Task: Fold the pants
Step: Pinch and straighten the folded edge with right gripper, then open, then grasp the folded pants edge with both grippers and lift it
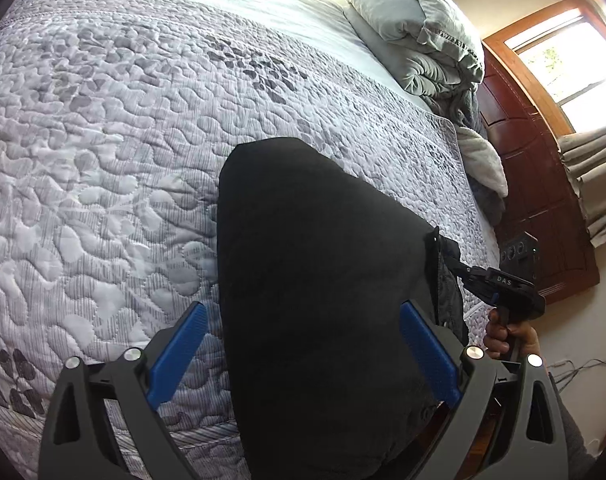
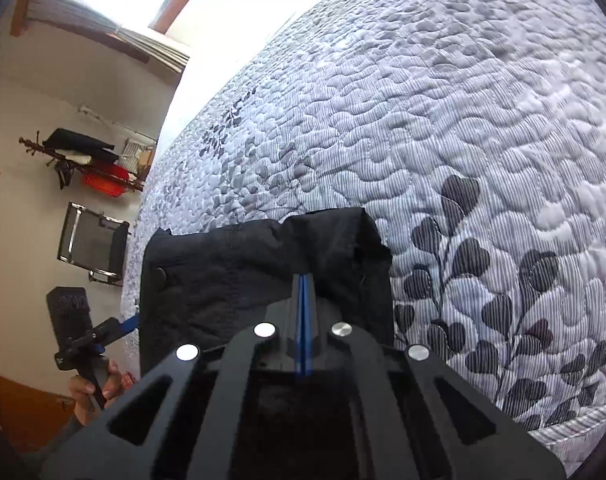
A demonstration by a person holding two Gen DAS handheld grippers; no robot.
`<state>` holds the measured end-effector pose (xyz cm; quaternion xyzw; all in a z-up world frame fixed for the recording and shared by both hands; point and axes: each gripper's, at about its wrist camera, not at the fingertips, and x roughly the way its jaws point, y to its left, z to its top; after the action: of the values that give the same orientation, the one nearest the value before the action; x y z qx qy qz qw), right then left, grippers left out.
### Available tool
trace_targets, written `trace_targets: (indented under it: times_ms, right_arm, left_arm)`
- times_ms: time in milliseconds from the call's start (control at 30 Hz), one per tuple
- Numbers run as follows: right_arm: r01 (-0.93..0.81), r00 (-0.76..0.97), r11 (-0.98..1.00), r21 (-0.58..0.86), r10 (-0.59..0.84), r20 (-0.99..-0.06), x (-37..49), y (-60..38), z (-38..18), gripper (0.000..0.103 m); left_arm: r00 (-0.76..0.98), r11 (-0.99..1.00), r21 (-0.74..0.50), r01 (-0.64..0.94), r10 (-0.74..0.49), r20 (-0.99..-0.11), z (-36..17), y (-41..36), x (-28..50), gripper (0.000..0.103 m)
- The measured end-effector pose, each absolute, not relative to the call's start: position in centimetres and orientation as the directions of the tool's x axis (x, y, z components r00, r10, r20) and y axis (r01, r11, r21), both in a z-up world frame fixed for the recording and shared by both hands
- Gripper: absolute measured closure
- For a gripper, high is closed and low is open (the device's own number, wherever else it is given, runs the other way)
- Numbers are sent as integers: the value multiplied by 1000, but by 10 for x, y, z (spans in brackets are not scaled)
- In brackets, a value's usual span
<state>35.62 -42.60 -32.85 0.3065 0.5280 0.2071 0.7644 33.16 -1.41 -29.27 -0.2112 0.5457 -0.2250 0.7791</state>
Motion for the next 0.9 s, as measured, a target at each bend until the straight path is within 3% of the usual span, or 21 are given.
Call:
trace_targets:
  times_ms: [67, 133, 233, 300, 367, 500, 533, 567, 633, 667, 700, 767, 900]
  right_arm:
    - [-48, 388, 716, 697, 656, -647, 339, -421, -306, 63]
    - [-135, 368, 683, 718, 708, -603, 321, -403, -291, 54]
    - [-177, 283, 681, 710, 726, -626, 301, -379, -300, 54]
    - [-155, 243, 735, 660, 676, -696, 296, -375, -322, 63]
    - [-131, 245, 775, 618, 630, -737, 293, -390, -335, 103]
    - [-68, 244, 702, 709, 701, -670, 285, -421, -333, 101]
    - [-63, 244, 676, 734, 724, -646, 285, -427, -330, 89]
    - [-63, 256, 658, 750, 737, -625, 285, -433, -325, 65]
    - [-51, 272, 634, 772, 752, -600, 286, -446, -318, 39]
    - [-33, 263, 639, 769, 747, -610, 288, -452, -318, 19]
    - [-10, 254, 661, 750, 727, -637, 291, -457, -321, 9]
    - [27, 229, 668, 743, 720, -656, 297, -470, -330, 8]
    - [92, 178, 577, 812, 792, -584, 303, -486, -353, 8]
  left_arm:
    - [295, 798, -590, 120, -596, -746, -296, -11, 334, 6]
    - [284, 790, -600, 128, -609, -740, -298, -8, 336, 6]
    - [274, 784, -607, 130, -617, -738, -302, -5, 339, 6]
    - [266, 777, -616, 127, -625, -734, -304, -2, 339, 6]
    - [249, 770, -626, 125, -635, -731, -307, -1, 339, 6]
    - [186, 713, -689, 126, -699, -690, -312, 7, 340, 6]
    - [170, 691, -712, 121, -721, -672, -314, 9, 341, 6]
    - [159, 677, -727, 116, -735, -659, -315, 12, 344, 6]
    - [132, 656, -746, 112, -754, -643, -318, 15, 351, 6]
    - [112, 648, -754, 108, -762, -638, -321, 16, 355, 6]
    - [90, 638, -763, 100, -770, -632, -324, 16, 358, 6]
    - [50, 619, -780, 95, -785, -617, -329, 15, 364, 6]
    - [-25, 586, -802, 114, -806, -592, -335, 6, 370, 6]
